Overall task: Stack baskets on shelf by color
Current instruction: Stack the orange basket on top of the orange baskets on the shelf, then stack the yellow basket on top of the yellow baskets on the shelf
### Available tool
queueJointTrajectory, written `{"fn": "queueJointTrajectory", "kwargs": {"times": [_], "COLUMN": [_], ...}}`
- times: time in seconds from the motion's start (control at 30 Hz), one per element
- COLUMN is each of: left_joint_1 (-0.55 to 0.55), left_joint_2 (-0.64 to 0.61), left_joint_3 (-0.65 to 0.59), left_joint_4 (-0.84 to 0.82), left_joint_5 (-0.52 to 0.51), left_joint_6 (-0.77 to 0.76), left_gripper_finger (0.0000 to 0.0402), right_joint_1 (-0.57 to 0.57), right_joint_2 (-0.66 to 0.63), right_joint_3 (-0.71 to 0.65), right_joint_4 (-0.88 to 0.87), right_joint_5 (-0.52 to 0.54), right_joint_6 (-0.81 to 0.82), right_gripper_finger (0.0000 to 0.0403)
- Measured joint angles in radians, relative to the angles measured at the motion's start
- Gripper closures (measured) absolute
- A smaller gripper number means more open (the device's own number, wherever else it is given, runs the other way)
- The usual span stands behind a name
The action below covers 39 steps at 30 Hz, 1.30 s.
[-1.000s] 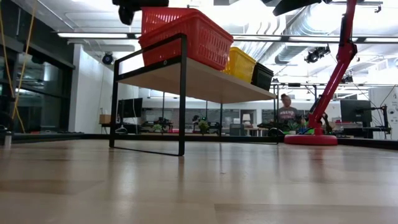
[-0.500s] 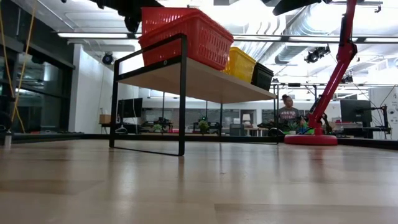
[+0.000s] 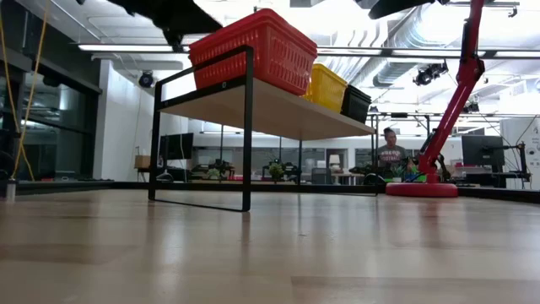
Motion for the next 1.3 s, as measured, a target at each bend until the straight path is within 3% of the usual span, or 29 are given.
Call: {"fn": "queueJointTrajectory", "kwargs": {"times": [0.17,0.37,0.73,1.07,1.3], "left_joint_1": [-0.075,-0.288,-0.768,-1.030,-1.104], "left_joint_2": [-0.089,-0.157,-0.143,0.000,0.221], "left_joint_3": [0.000,0.000,0.000,0.000,0.032], "left_joint_4": [-0.029,-0.101,-0.247,-0.379,-0.420], "left_joint_5": [0.017,-0.004,-0.415,-0.399,-0.206], "left_joint_6": [-0.001,-0.057,-0.165,-0.577,-0.881], "left_gripper_finger": [0.0401,0.0401,0.0401,0.0401,0.0401], "right_joint_1": [0.000,0.000,0.000,0.000,0.000], "right_joint_2": [0.000,0.000,0.000,0.000,0.000], "right_joint_3": [0.000,0.000,0.000,0.000,0.000], "right_joint_4": [0.016,0.023,0.030,0.030,0.030], "right_joint_5": [0.000,-0.001,-0.013,-0.005,-0.005], "right_joint_6": [0.000,0.000,-0.005,-0.017,-0.017], "right_gripper_finger": [0.0155,0.0155,0.0155,0.0155,0.0155]}}
